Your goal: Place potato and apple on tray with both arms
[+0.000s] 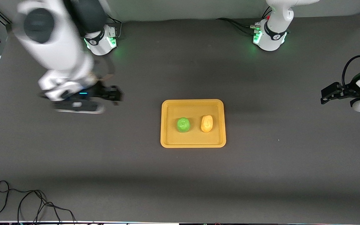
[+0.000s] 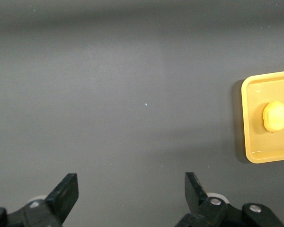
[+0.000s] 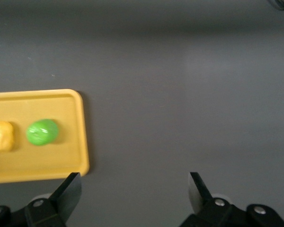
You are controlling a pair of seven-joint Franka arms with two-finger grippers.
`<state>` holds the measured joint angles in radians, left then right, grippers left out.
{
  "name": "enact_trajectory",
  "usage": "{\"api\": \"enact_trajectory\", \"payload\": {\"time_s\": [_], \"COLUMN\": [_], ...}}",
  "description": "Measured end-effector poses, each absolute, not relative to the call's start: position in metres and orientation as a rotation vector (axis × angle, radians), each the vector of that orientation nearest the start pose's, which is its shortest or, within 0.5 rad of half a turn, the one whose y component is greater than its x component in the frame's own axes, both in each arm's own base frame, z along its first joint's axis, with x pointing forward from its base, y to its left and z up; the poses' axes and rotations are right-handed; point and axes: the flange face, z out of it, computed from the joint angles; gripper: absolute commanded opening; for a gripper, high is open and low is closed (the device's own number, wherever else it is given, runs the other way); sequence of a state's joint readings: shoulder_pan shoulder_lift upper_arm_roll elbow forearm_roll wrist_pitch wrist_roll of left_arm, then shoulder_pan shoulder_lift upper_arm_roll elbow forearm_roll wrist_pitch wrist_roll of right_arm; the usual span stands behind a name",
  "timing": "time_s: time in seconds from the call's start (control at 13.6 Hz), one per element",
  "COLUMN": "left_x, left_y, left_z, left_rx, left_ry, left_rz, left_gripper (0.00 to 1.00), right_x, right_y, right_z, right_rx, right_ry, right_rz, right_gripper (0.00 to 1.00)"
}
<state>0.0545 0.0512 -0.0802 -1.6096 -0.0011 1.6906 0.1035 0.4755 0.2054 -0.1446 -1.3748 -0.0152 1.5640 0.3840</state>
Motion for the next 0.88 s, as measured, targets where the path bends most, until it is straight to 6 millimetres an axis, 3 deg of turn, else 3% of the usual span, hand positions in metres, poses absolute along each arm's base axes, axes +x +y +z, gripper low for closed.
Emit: {"api": "enact_trajectory", "payload": {"time_s": [0.22,0.44,0.66,0.88], "left_x": [0.579,0.576,0.574,0.574], "left_y": [-0.017,-0.016,-0.014,-0.009], "left_z": [0.591,0.589,0.587,0.585], "left_rx": [-3.137,-3.137,-3.135,-3.134], "left_ry": [0.211,0.207,0.2,0.185], "left_rz": [-0.044,-0.009,0.021,0.027], "left_gripper": [1.0,1.0,1.0,1.0], "right_x": [0.577,0.563,0.559,0.559], "right_y": [0.087,0.008,-0.029,-0.029], "right_z": [0.614,0.611,0.607,0.605], "right_rx": [-3.137,-3.12,-3.113,-3.113], "right_ry": [0.043,0.081,0.139,0.137], "right_rz": [0.02,0.051,0.064,0.066], "right_gripper": [1.0,1.0,1.0,1.0]}}
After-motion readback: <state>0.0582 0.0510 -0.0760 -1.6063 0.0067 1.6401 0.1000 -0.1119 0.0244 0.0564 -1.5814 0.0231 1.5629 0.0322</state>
